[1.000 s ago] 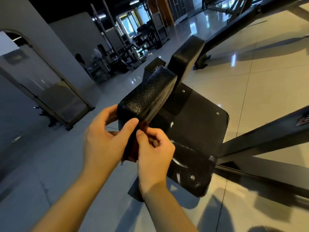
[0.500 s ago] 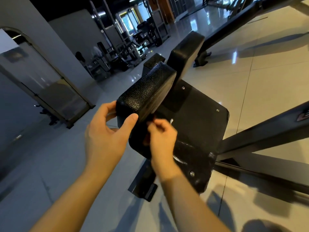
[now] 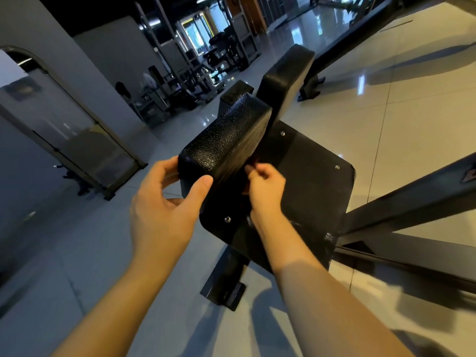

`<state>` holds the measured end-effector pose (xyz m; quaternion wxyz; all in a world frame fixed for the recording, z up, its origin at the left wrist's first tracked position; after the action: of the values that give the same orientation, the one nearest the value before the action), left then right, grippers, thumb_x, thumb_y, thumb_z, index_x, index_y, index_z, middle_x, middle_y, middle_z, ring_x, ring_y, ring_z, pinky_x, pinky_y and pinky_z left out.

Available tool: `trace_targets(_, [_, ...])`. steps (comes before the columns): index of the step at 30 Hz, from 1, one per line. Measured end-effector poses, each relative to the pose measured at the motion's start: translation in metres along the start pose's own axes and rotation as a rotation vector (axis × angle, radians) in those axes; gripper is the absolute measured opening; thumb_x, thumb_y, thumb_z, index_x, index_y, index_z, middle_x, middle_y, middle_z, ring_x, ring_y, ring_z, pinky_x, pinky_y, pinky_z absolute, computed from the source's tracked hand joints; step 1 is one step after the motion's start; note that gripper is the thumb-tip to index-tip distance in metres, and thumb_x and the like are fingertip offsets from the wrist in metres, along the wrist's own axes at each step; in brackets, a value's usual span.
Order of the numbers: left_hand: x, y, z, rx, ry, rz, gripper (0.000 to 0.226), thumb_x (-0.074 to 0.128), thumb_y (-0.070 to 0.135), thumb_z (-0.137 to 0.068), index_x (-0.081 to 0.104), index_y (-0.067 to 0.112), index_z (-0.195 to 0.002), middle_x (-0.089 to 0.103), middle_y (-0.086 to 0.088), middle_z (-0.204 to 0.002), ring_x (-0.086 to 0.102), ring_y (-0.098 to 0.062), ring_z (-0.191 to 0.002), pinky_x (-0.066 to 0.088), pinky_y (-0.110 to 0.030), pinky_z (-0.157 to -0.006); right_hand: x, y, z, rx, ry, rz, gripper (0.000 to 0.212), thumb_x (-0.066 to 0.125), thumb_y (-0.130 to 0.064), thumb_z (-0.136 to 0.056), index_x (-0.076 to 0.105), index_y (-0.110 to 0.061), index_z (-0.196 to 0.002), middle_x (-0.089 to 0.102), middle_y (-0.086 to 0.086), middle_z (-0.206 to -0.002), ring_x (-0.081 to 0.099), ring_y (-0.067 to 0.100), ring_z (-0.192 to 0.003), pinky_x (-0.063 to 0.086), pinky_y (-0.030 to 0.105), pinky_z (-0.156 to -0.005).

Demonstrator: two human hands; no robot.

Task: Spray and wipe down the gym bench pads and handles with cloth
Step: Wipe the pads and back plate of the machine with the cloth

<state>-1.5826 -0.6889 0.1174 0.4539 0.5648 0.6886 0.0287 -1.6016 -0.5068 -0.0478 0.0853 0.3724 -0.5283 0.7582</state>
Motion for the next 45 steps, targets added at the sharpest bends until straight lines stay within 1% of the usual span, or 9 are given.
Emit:
trace_targets(4, [-0.001, -0.002, 0.0, 0.007, -0.01, -0.004, 0.044, 0.074, 0.041, -0.087, 0.064, 0.027, -0.127, 0.067, 0.02, -0.117, 0.062, 0.016, -0.095, 0.05, -0.006, -0.07, 0.004, 0.031, 0.048, 0.135, -0.125, -0.039, 0.01, 0.065, -0.003, -0.095, 0.073, -0.005, -0.09, 0.074, 0.014, -0.086, 0.072, 0.026, -0.083, 0.062, 0.04, -0.075])
trace_targets(8, [-0.001, -0.002, -0.002, 0.017, -0.03, 0.001, 0.045, 0.073, 0.045, -0.086, 0.064, 0.029, -0.128, 0.067, 0.022, -0.118, 0.061, 0.011, -0.107, 0.05, -0.007, -0.072, -0.005, -0.035, 0.016, -0.082, -0.01, -0.123, 0.02, 0.069, -0.002, -0.091, 0.073, -0.017, -0.078, 0.07, 0.001, -0.073, 0.067, 0.014, -0.072, 0.056, 0.03, -0.065])
trace_targets(13, [-0.002, 0.0, 0.0, 0.01, -0.007, -0.01, 0.045, 0.074, 0.044, -0.087, 0.063, 0.03, -0.129, 0.067, 0.02, -0.12, 0.062, 0.014, -0.091, 0.053, -0.02, -0.073, -0.01, -0.05, -0.002, -0.117, 0.036, -0.057, 0.018, 0.068, 0.001, -0.091, 0.072, -0.016, -0.086, 0.069, -0.002, -0.075, 0.065, 0.004, -0.067, 0.055, 0.021, -0.064])
trace_targets(18, [-0.002, -0.002, -0.002, 0.017, -0.022, -0.01, 0.044, 0.074, 0.042, -0.087, 0.064, 0.028, -0.127, 0.067, 0.021, -0.117, 0.063, 0.013, -0.099, 0.052, -0.011, -0.07, 0.005, 0.019, 0.061, 0.152, -0.122, -0.012, 0.012, 0.065, -0.006, -0.095, 0.075, -0.012, -0.093, 0.076, 0.009, -0.094, 0.074, 0.026, -0.094, 0.061, 0.05, -0.089])
trace_targets(24, [-0.002, -0.002, -0.003, 0.031, -0.03, -0.01, 0.044, 0.074, 0.042, -0.087, 0.064, 0.027, -0.127, 0.066, 0.02, -0.117, 0.062, 0.014, -0.098, 0.052, -0.009, -0.069, -0.005, -0.065, 0.046, -0.095, -0.034, -0.104, 0.009, 0.071, -0.004, -0.09, 0.077, -0.01, -0.088, 0.073, 0.009, -0.081, 0.072, 0.026, -0.082, 0.061, 0.044, -0.083])
trace_targets(29, [-0.003, -0.001, -0.001, 0.022, -0.022, -0.009, 0.044, 0.074, 0.043, -0.087, 0.064, 0.03, -0.128, 0.067, 0.02, -0.119, 0.063, 0.015, -0.093, 0.054, -0.023, -0.073, -0.006, -0.075, 0.057, -0.135, -0.004, -0.062, 0.009, 0.068, -0.007, -0.094, 0.076, -0.008, -0.098, 0.074, 0.003, -0.085, 0.072, 0.014, -0.081, 0.061, 0.031, -0.069])
trace_targets(34, [-0.003, -0.001, -0.002, 0.019, -0.015, 0.0, 0.043, 0.075, 0.042, -0.085, 0.064, 0.03, -0.125, 0.067, 0.021, -0.116, 0.062, 0.013, -0.099, 0.053, -0.013, -0.068, 0.001, -0.05, 0.11, 0.028, -0.143, -0.043, 0.008, 0.072, -0.007, -0.091, 0.076, -0.01, -0.085, 0.074, 0.009, -0.079, 0.073, 0.026, -0.08, 0.061, 0.042, -0.079])
trace_targets(37, [-0.003, -0.002, -0.003, 0.009, -0.012, 0.017, 0.039, 0.077, 0.041, -0.084, 0.065, 0.034, -0.121, 0.067, 0.023, -0.114, 0.063, 0.011, -0.103, 0.05, -0.007, -0.07, 0.0, -0.073, 0.095, -0.058, -0.171, -0.019, 0.009, 0.072, -0.003, -0.089, 0.077, -0.009, -0.084, 0.074, 0.014, -0.079, 0.072, 0.03, -0.076, 0.06, 0.041, -0.076])
trace_targets(45, [-0.001, -0.005, 0.0, -0.022, -0.01, 0.045, 0.044, 0.077, 0.039, -0.084, 0.065, 0.031, -0.126, 0.067, 0.024, -0.115, 0.061, 0.015, -0.101, 0.049, -0.005, -0.07, -0.012, -0.114, 0.01, -0.207, 0.122, 0.028, 0.011, 0.069, -0.009, -0.092, 0.077, -0.016, -0.088, 0.074, 0.005, -0.085, 0.073, 0.021, -0.084, 0.062, 0.048, -0.082])
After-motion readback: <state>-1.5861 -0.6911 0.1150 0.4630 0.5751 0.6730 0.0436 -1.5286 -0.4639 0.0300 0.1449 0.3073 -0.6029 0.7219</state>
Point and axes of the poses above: each hand's wrist, its own z-axis away from the middle knuckle, its own x-axis out of the palm, y = z × x, the point moved 7 cm from there along -z, towards the middle knuckle
